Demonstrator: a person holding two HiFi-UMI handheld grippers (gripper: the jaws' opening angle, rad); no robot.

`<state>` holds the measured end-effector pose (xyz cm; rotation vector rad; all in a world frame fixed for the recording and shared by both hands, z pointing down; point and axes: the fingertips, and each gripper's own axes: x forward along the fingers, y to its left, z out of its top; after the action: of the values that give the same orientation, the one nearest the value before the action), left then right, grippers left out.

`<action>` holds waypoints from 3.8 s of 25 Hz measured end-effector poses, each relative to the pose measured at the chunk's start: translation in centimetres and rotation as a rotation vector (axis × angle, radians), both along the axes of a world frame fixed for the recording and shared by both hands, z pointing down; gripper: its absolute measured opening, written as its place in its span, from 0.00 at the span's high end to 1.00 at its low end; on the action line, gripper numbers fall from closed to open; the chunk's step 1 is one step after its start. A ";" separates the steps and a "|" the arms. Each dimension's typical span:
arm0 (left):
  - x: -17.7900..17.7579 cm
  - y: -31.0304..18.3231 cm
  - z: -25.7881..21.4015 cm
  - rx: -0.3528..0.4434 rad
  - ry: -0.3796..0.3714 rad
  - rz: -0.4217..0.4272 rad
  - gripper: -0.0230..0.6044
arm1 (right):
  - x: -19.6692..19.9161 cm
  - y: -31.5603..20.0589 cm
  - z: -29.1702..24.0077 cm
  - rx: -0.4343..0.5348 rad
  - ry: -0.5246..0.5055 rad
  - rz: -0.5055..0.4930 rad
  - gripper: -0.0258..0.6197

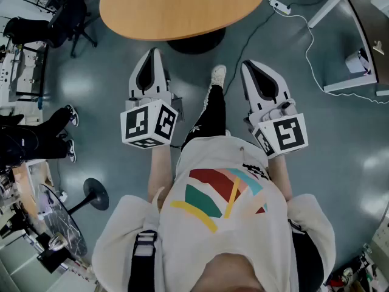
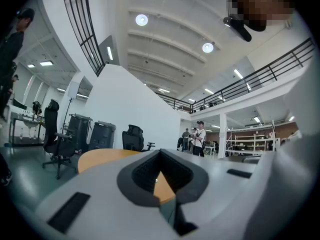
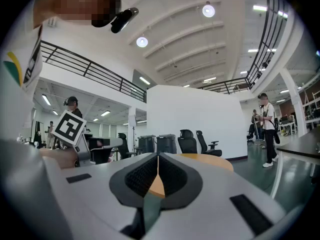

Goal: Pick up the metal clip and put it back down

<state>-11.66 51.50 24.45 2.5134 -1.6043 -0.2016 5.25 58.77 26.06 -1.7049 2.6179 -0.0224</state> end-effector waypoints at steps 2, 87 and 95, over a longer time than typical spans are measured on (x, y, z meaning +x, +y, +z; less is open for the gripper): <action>-0.7 -3.1 0.7 -0.001 0.014 0.003 0.89 | -1.3 -2.6 0.7 -0.007 -0.020 -0.034 0.94; 3.1 -60.1 -12.5 0.169 -0.020 -0.073 0.89 | -3.7 -66.1 -15.2 0.302 0.026 -0.224 0.76; 2.6 -59.4 -13.7 0.190 -0.023 -0.077 0.89 | -3.8 -65.5 -15.5 0.301 0.053 -0.246 0.76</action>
<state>-9.05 -7.95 10.78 2.6015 -1.7703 -0.3511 1.43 -6.70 10.60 -1.3011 2.6816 0.3965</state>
